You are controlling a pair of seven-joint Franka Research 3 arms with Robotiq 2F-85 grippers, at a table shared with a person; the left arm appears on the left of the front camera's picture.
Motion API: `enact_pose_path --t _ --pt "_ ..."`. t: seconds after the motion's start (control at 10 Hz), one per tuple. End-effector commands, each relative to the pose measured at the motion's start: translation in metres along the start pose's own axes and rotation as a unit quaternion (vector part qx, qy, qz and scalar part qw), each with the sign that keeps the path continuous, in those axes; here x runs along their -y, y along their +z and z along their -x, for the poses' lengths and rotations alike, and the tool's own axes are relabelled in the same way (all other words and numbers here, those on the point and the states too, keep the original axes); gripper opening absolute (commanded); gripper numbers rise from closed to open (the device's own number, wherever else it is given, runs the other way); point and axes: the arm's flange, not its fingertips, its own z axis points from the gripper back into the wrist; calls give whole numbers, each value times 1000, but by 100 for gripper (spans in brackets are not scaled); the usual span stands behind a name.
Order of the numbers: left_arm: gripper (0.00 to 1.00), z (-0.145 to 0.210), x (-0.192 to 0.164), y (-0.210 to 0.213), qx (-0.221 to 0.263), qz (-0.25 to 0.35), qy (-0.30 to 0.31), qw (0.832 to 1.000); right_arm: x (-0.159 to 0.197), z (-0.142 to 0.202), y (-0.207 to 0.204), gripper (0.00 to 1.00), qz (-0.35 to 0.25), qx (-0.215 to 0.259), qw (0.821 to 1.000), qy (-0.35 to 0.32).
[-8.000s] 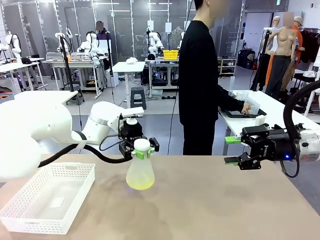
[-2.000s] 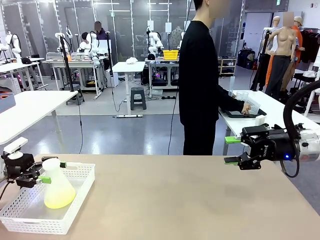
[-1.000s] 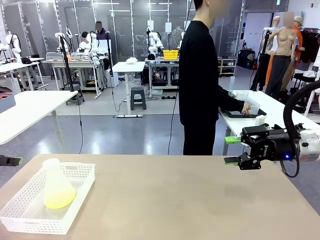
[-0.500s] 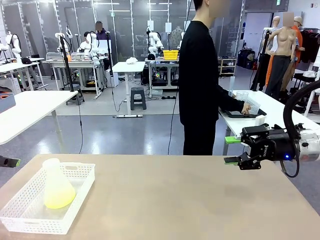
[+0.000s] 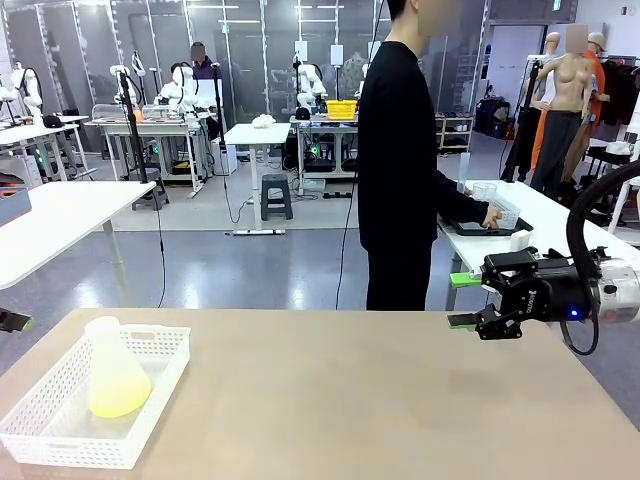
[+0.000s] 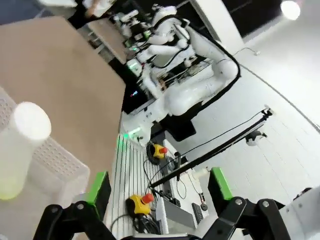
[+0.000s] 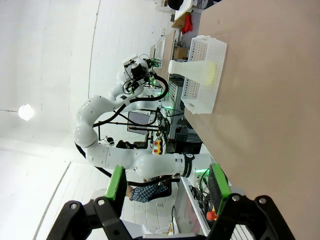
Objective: Prepare the solutions needed for the experiment.
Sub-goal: When the human places the Big flask in the center of the table, pick up the Big flask and place it in the left Organizing basket.
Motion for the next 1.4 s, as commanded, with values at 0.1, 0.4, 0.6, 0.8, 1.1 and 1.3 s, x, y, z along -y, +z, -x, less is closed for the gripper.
enact_pose_path --t 0.1,0.4,0.6,0.8,1.1,1.3 --pt "100 -3 18 -43 5 33 108 994 1 1 0 83 -3 0 1000 8" --pt "100 -4 10 -67 56 41 173 982 1 1 0 83 -3 0 1000 8" --pt "100 -7 4 -70 62 26 200 978 1 1 0 83 -3 0 1000 8" --pt "100 -4 1 -71 67 5 216 974 1 1 0 83 -3 0 1000 8" --pt "100 -2 -5 -62 57 21 208 976 1 1 0 83 -3 0 1000 8" --pt "100 -2 -5 -62 57 21 208 976 1 1 0 83 -3 0 1000 8"
